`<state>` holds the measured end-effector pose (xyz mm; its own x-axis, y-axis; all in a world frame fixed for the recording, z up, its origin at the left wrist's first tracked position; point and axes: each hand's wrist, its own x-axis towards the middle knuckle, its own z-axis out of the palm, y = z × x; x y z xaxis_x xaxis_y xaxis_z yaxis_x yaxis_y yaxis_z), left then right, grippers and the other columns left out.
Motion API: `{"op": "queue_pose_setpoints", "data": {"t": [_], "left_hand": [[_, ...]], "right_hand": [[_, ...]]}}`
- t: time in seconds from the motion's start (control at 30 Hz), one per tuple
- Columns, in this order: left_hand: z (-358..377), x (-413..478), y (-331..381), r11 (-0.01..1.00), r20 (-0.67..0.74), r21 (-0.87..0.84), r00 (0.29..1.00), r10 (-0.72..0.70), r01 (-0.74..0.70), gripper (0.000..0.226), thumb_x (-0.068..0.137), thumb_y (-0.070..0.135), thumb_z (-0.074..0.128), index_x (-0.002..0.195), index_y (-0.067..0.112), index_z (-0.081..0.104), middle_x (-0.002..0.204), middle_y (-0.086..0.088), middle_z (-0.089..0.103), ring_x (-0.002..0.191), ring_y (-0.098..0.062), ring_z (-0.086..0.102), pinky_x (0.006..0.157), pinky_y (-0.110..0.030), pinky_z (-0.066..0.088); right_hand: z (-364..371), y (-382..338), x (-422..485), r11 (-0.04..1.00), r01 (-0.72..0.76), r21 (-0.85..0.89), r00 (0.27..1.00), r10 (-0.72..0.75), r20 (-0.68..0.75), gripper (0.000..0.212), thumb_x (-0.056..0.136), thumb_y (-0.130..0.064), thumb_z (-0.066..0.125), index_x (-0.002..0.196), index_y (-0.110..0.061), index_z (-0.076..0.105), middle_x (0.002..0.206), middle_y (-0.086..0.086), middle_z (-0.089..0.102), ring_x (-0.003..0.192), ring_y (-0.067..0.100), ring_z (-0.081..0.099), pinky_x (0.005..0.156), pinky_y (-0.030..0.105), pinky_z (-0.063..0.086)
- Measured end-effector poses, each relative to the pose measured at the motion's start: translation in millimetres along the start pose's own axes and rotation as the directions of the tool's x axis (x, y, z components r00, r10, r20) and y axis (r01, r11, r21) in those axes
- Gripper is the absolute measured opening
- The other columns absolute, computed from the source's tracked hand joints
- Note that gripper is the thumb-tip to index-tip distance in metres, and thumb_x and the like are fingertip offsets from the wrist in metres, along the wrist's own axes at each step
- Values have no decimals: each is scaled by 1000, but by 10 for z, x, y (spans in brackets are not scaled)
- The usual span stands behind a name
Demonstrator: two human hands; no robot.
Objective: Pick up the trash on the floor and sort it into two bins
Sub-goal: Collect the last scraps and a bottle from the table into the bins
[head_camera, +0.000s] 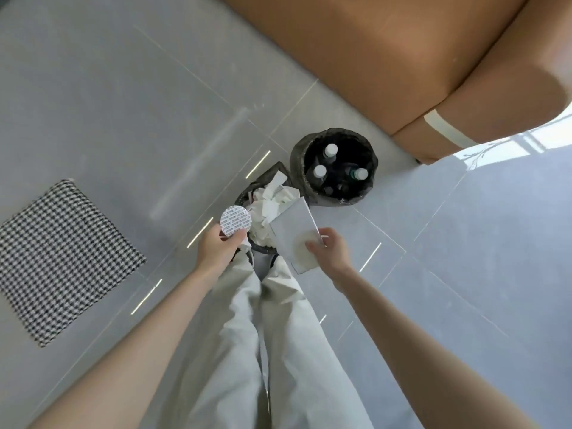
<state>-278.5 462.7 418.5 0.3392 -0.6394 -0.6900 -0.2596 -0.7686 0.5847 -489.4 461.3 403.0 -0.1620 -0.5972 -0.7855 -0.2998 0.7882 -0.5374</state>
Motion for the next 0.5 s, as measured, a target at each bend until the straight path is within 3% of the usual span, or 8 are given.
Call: {"op": "queue_pose_setpoints", "data": {"t": [0.13,0.3,0.43,0.5], "left_hand": [[295,620,-161,1000,27,-12,1000,-2,3,16,84,21,66,97,11,65,93,-3,68,81,-16,60,65,-20,43],[672,1356,-491,998,95,43,995,32,-36,18,84,25,65,97,14,64,97,-3,68,89,-19,63,80,-33,50],[974,1848,-722,996,124,56,990,68,-75,19,86,24,64,102,13,64,96,4,66,83,-10,59,68,-17,45],[1120,2057,-844,994,143,59,986,84,-93,19,87,24,63,105,16,64,97,8,65,78,-1,56,65,-11,41]], "right_hand": [[336,101,656,999,-33,-12,999,33,10,19,88,-9,60,105,-15,55,105,11,65,90,26,62,72,33,49],[740,328,1499,998,-64,2,997,64,-45,25,87,-12,61,111,-15,53,109,9,63,92,24,59,76,31,48],[1037,514,2013,990,-121,68,988,127,-89,34,88,-14,61,120,-12,53,105,6,60,86,18,56,61,23,44],[1193,642,2228,987,-147,69,984,153,-93,38,89,-15,59,125,-13,48,109,7,59,88,18,55,62,24,44]]}}
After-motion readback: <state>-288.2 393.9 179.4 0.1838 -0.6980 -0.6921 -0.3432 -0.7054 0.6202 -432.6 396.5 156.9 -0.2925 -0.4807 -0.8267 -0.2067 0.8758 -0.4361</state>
